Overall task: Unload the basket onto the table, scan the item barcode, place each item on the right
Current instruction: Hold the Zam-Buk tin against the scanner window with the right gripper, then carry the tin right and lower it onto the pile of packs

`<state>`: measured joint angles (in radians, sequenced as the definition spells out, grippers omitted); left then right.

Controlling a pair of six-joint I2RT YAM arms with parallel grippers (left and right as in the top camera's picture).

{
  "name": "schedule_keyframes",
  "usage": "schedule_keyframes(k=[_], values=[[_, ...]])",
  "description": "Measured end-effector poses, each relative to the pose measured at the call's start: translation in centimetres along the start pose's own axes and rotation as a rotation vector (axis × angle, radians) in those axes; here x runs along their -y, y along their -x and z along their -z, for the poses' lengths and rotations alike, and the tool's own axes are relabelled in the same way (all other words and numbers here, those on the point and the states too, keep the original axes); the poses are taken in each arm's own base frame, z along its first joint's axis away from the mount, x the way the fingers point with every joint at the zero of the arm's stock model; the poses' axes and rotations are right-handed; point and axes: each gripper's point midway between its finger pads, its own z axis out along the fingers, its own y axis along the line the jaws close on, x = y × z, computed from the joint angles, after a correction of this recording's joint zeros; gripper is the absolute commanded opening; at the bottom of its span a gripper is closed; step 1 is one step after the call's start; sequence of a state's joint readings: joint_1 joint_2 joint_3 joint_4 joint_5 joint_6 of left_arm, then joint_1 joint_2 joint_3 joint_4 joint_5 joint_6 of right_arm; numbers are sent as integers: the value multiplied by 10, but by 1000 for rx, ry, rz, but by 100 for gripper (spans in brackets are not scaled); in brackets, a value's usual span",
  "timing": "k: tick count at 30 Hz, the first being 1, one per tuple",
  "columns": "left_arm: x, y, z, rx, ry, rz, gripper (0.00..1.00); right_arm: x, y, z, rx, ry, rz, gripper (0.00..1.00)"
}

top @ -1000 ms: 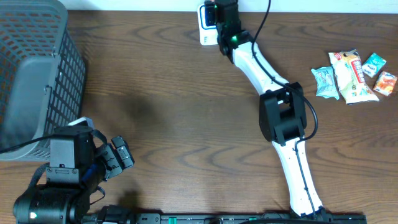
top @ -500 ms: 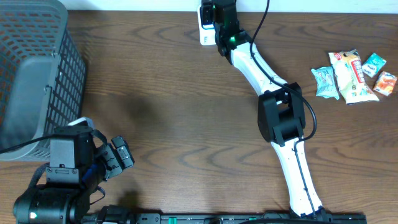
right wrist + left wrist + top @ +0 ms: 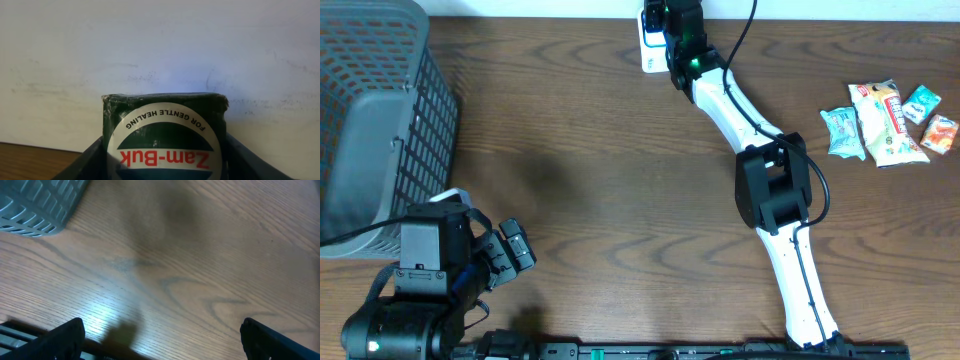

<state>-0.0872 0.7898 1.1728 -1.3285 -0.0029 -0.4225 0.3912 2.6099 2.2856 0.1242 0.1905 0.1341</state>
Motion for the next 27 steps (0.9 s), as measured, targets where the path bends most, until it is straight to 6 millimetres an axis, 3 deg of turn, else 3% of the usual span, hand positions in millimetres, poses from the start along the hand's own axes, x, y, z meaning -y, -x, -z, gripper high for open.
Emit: schedule_keyframes(k=[8, 11, 14, 18, 22, 25, 26, 27], values=[[0, 0, 0, 0, 0, 0, 98, 6, -17, 0, -70, -13, -28, 47], [0, 0, 0, 0, 0, 0, 98, 21, -25, 3, -137, -37, -25, 47], [0, 0, 0, 0, 0, 0, 98, 48, -21, 13, -206, -80, -24, 47], [0, 0, 0, 0, 0, 0, 98, 104, 6, 40, -284, -169, -37, 47], [0, 0, 0, 0, 0, 0, 98, 185, 44, 87, -344, -308, -70, 47], [0, 0, 0, 1, 0, 0, 98, 248, 46, 129, -440, -439, -97, 47], [0, 0, 0, 0, 0, 0, 98, 280, 39, 148, -493, -510, -112, 49], [0, 0, 0, 0, 0, 0, 98, 299, 33, 160, -528, -552, -123, 50]])
